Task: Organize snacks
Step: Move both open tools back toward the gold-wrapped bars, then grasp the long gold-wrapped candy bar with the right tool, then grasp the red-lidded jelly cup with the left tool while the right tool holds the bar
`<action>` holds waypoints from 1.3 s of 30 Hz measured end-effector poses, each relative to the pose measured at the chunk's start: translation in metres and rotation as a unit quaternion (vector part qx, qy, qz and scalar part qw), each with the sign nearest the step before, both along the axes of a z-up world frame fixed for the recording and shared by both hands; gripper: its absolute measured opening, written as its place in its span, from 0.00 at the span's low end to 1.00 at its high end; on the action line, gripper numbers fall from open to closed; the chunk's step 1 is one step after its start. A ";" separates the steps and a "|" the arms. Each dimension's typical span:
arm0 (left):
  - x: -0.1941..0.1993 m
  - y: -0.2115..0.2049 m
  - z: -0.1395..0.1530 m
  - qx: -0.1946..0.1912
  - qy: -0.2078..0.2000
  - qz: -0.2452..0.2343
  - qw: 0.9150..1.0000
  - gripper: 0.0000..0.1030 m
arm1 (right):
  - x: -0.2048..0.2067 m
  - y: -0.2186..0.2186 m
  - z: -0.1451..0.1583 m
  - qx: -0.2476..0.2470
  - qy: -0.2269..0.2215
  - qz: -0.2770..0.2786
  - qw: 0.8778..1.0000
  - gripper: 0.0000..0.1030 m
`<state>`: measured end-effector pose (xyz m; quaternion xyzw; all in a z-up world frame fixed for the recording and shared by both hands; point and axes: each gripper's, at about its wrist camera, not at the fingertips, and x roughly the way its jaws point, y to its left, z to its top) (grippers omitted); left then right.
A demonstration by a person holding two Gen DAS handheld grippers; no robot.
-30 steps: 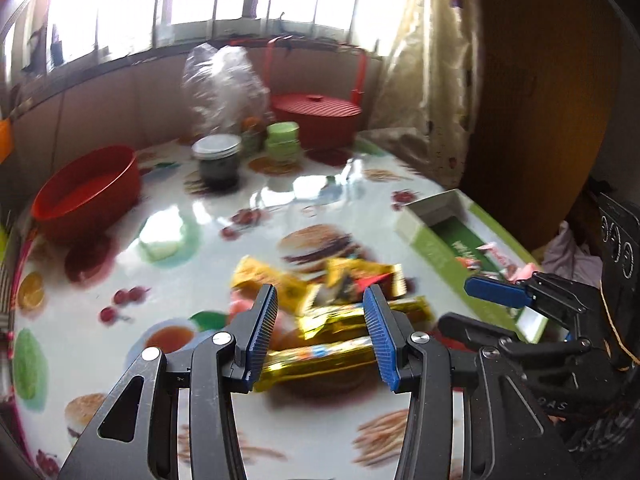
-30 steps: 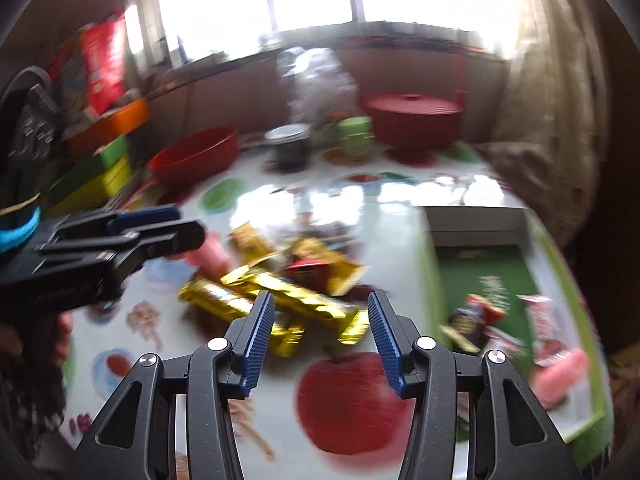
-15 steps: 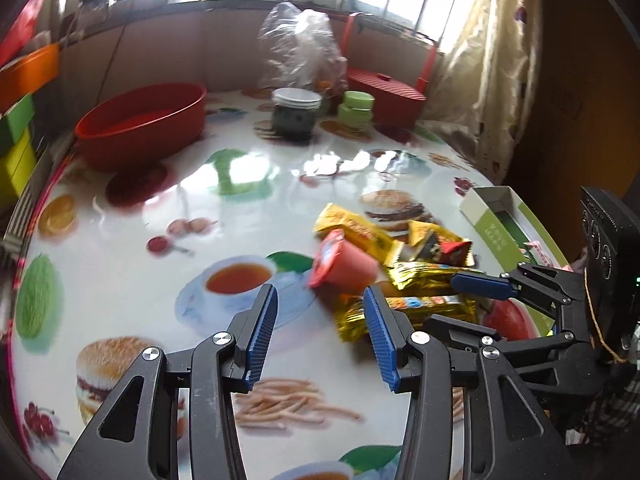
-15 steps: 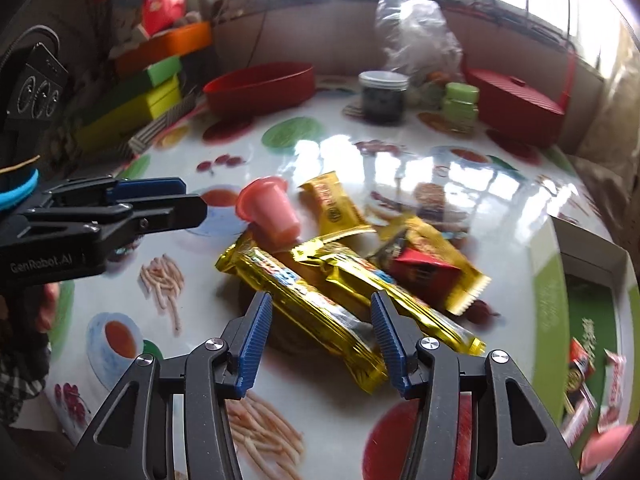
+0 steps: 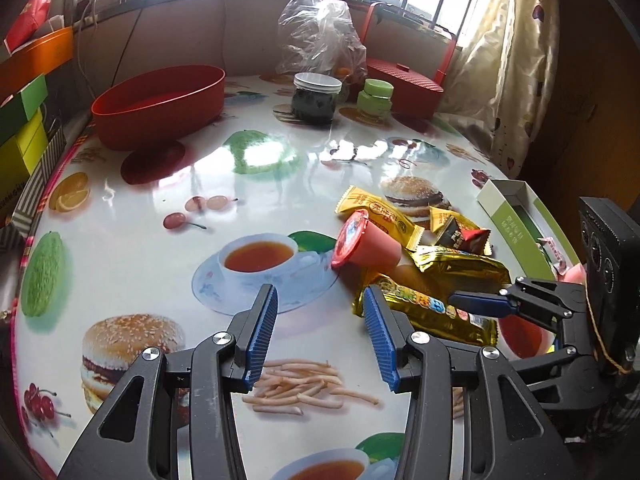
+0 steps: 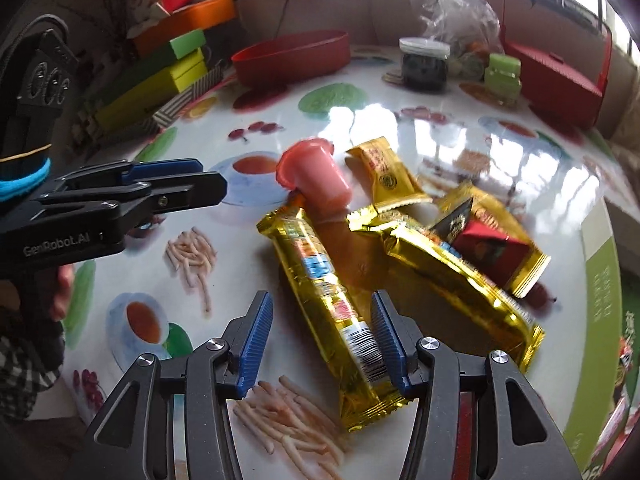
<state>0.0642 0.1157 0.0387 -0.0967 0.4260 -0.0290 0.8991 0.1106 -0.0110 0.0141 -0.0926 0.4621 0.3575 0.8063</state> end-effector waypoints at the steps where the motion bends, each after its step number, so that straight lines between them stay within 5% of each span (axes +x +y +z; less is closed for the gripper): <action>1: 0.000 -0.001 0.000 -0.002 0.000 -0.001 1.000 0.45 | 0.000 0.001 0.000 -0.001 -0.003 -0.003 1.000 0.50; 10: 0.009 -0.011 0.001 -0.023 0.004 -0.007 1.000 0.45 | -0.011 -0.006 0.000 -0.017 -0.027 -0.037 0.999 0.22; 19: 0.028 -0.032 -0.003 -0.017 0.011 -0.021 1.000 0.45 | -0.026 -0.034 0.000 -0.011 -0.027 -0.064 0.998 0.21; 25: 0.051 -0.037 -0.009 0.024 0.005 -0.034 0.999 0.45 | -0.031 -0.056 0.000 -0.003 -0.019 -0.093 0.995 0.21; 28: 0.060 -0.034 -0.012 0.015 0.008 -0.042 0.999 0.58 | -0.032 -0.059 0.000 -0.002 -0.020 -0.096 0.995 0.21; 39: 0.087 -0.029 -0.023 -0.001 0.002 -0.076 0.997 0.59 | -0.034 -0.059 -0.001 0.000 -0.021 -0.101 0.995 0.21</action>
